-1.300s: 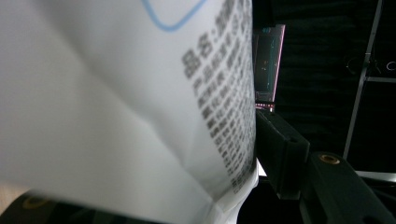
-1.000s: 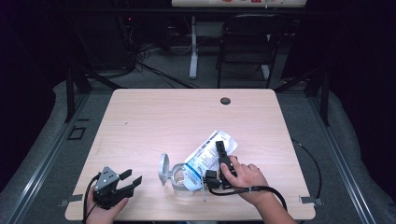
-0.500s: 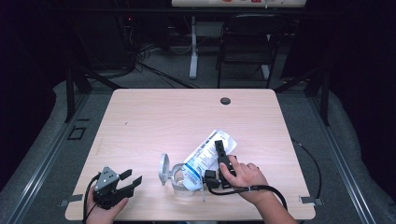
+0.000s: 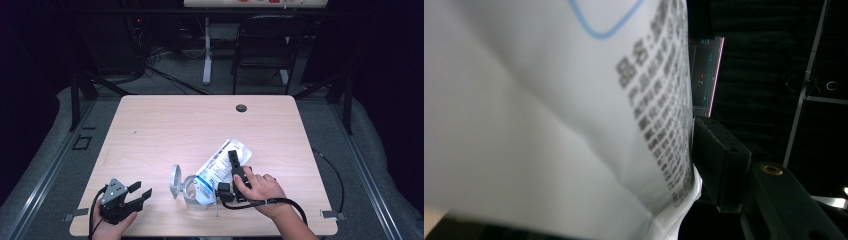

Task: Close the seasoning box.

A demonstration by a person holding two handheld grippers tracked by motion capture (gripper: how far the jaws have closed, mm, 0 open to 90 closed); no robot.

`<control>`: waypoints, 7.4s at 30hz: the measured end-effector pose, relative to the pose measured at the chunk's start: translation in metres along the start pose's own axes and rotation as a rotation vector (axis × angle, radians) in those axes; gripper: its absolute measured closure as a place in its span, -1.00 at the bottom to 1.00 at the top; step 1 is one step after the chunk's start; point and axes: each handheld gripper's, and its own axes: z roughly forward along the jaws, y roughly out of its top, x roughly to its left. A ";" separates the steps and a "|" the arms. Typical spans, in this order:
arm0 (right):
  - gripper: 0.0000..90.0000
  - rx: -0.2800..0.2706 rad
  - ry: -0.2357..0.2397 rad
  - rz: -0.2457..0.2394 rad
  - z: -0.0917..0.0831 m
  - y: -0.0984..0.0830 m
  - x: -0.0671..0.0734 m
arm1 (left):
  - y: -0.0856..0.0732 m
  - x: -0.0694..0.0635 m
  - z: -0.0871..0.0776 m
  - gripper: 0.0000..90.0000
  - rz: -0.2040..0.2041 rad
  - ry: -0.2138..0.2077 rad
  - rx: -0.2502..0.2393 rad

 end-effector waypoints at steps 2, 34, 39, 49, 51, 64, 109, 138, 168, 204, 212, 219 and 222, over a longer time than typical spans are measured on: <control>0.20 0.000 0.002 0.004 0.000 0.000 0.000 | 0.000 0.000 0.000 0.11 0.000 0.000 0.000; 0.24 -0.023 -0.009 -0.013 -0.002 0.001 0.000 | 0.000 0.000 0.000 0.11 0.000 0.001 0.001; 0.24 -0.028 -0.008 -0.012 -0.002 0.001 0.000 | 0.000 -0.001 0.001 0.11 0.001 0.002 -0.002; 0.24 -0.021 -0.008 -0.030 -0.003 0.002 -0.001 | 0.000 0.000 0.000 0.11 0.001 0.000 0.001; 0.24 -0.027 -0.010 -0.025 -0.003 0.002 -0.001 | 0.000 0.000 0.000 0.11 0.001 0.000 0.000; 0.24 -0.033 -0.010 -0.035 -0.003 0.002 -0.002 | 0.000 0.000 0.000 0.11 0.000 -0.001 0.001; 0.39 -0.046 -0.017 -0.052 -0.005 0.002 -0.005 | 0.000 0.000 0.001 0.11 0.003 0.000 0.002; 0.45 -0.043 -0.021 -0.051 -0.005 0.002 -0.005 | 0.000 0.000 0.001 0.11 0.002 0.001 -0.005; 0.50 -0.035 -0.030 -0.072 -0.007 0.002 -0.009 | 0.000 -0.001 0.001 0.11 0.002 0.001 0.000; 0.76 -0.051 -0.048 -0.093 -0.009 0.003 -0.008 | 0.000 -0.001 0.002 0.11 0.002 0.001 -0.003; 0.82 -0.055 -0.049 -0.091 -0.009 0.002 -0.007 | 0.000 0.000 0.001 0.11 0.003 0.002 -0.003; 0.85 -0.065 -0.055 -0.101 -0.009 0.003 -0.007 | 0.000 0.000 0.001 0.11 0.003 0.002 -0.002; 0.86 -0.062 -0.057 -0.102 -0.009 0.003 -0.006 | 0.000 0.000 0.001 0.11 0.001 0.002 -0.003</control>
